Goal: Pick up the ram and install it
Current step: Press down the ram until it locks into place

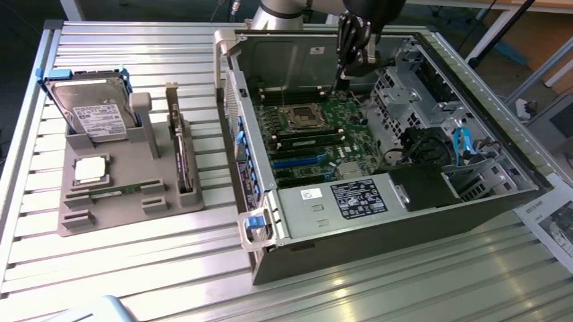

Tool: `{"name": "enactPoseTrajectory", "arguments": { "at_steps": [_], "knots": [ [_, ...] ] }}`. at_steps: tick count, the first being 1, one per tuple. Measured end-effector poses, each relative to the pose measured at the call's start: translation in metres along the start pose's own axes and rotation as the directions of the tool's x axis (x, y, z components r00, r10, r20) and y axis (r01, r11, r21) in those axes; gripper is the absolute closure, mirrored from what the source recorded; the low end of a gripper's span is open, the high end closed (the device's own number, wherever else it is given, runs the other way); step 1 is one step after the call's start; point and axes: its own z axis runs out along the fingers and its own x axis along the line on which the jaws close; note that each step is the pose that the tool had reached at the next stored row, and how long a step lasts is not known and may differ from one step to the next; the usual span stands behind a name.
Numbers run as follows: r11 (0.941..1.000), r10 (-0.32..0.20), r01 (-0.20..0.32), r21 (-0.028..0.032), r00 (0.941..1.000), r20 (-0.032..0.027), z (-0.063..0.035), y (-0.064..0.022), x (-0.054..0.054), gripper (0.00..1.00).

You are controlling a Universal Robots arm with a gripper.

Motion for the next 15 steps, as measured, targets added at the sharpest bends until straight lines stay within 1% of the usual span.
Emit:
{"name": "enactPoseTrajectory", "arguments": {
  "at_steps": [2, 4, 5, 7, 9, 10, 12, 14, 15],
  "knots": [
    [0.9993, 0.038, -0.038, -0.0021, 0.9993, -0.0008, 0.0000, 0.0000, 0.0000, 0.90],
    [0.9967, 0.081, -0.081, -0.0046, 0.9967, -0.0018, 0.0000, 0.0000, 0.0000, 0.90],
    [0.9942, 0.108, -0.108, -0.0061, 0.9942, -0.0025, 0.0000, 0.0000, 0.0000, 0.90],
    [0.9894, 0.145, -0.145, -0.0082, 0.9895, -0.0035, -0.0001, 0.0000, 0.0000, 0.90],
    [0.9828, 0.184, -0.184, -0.0103, 0.9828, -0.0047, -0.0001, 0.0000, 0.0000, 0.90],
    [0.9763, 0.216, -0.216, -0.0120, 0.9764, -0.0056, 0.0000, 0.0000, 0.0000, 0.90],
    [0.9653, 0.261, -0.261, -0.0144, 0.9654, -0.0071, 0.0000, 0.0000, 0.0000, 0.90],
    [0.9440, 0.329, -0.329, -0.0179, 0.9442, -0.0095, 0.0000, 0.0000, 0.0000, 0.90],
    [0.9360, 0.351, -0.352, -0.0191, 0.9362, -0.0104, 0.0000, 0.0000, 0.0000, 0.90]
  ]
}}
